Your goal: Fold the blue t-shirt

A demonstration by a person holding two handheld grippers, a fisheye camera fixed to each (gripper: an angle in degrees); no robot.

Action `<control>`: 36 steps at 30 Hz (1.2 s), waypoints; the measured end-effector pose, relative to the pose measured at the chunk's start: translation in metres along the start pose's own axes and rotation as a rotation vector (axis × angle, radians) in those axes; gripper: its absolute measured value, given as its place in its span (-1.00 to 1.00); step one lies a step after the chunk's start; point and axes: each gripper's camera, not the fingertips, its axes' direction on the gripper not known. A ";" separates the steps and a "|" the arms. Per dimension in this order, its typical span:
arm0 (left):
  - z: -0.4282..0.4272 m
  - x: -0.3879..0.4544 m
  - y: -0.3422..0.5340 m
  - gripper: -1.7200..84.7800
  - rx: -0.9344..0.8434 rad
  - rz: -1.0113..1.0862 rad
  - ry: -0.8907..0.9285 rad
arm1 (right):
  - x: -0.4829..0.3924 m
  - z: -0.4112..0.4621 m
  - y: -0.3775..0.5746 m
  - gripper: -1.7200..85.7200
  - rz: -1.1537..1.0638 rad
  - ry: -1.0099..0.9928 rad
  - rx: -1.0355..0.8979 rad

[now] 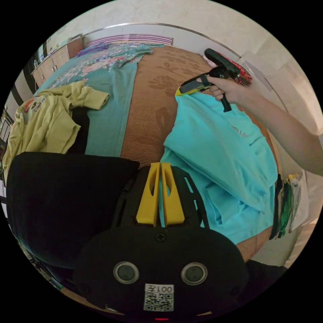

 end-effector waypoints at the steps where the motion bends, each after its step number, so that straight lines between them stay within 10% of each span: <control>1: 0.001 -0.002 0.002 -0.98 0.003 -0.003 -0.007 | -0.002 0.003 -0.002 -0.94 -0.020 0.011 -0.021; 10: 0.005 -0.013 0.007 -0.98 -0.023 -0.004 -0.002 | -0.020 -0.067 0.053 -0.95 -0.119 0.032 0.013; 17: -0.014 -0.008 0.021 -0.98 -0.022 0.076 -0.082 | -0.195 -0.022 0.204 -0.95 -0.574 0.109 0.198; 22: -0.039 -0.003 0.045 -0.98 -0.076 0.132 -0.098 | -0.288 0.035 0.297 -0.95 -0.511 0.317 0.307; 25: -0.050 0.000 0.068 -0.98 -0.146 0.184 -0.106 | -0.326 0.034 0.368 -0.96 -0.327 0.654 0.372; 36: -0.046 -0.008 0.069 -0.85 -0.184 0.298 0.019 | -0.217 -0.033 0.672 -0.85 0.572 0.675 -0.018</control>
